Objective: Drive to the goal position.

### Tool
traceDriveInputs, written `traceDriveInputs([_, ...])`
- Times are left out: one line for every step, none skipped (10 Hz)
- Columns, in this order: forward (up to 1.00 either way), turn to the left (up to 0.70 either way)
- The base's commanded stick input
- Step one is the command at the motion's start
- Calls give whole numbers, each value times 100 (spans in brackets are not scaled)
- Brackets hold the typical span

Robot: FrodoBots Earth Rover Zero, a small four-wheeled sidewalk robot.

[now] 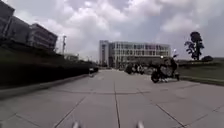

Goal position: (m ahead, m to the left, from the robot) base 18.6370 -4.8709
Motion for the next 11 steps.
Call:
traceDriveInputs([70, -14])
traceDriveInputs([70, -5])
traceDriveInputs([70, 0])
traceDriveInputs([70, 0])
traceDriveInputs([70, 0])
traceDriveInputs([70, 0])
traceDriveInputs([70, 0])
traceDriveInputs([70, 0])
traceDriveInputs([70, 0])
traceDriveInputs([70, 0])
traceDriveInputs([70, 0])
